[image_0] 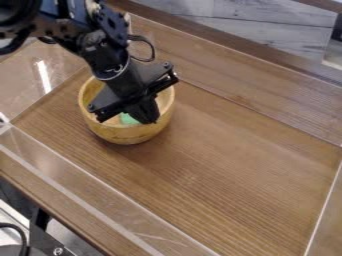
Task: Put the green block in the brown bowl
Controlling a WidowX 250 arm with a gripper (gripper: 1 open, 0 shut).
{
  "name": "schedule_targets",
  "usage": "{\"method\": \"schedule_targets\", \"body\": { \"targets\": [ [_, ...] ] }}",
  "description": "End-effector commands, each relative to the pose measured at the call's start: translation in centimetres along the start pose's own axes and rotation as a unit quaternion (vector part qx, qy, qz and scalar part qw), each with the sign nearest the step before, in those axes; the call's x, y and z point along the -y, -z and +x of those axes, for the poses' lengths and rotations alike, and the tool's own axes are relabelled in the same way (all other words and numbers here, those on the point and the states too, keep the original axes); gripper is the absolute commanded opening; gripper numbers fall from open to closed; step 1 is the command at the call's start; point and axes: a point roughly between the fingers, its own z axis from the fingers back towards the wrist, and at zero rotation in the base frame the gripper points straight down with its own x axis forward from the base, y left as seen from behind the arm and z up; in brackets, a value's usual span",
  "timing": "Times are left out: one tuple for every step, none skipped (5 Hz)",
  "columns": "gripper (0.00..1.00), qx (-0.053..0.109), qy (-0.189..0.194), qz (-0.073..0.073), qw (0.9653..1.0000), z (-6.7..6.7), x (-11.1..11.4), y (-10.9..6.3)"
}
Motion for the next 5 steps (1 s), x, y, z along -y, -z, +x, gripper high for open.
{"method": "schedule_targets", "body": {
  "targets": [
    [0.0, 0.009, 0.012, -0.003, 0.9999, 0.18, 0.44, -0.1],
    [0.0, 0.009, 0.017, -0.001, 0.9998, 0.06, 0.45, 0.06],
    [1.0, 0.004, 0.023, 0.0, 0.9997, 0.18, 0.67, -0.17],
    [1.0, -0.002, 0.029, 0.001, 0.9996, 0.32, 0.93, -0.43],
    [1.0, -0.004, 0.043, 0.003, 0.9991, 0.4, 1.09, -0.85]
  ]
}}
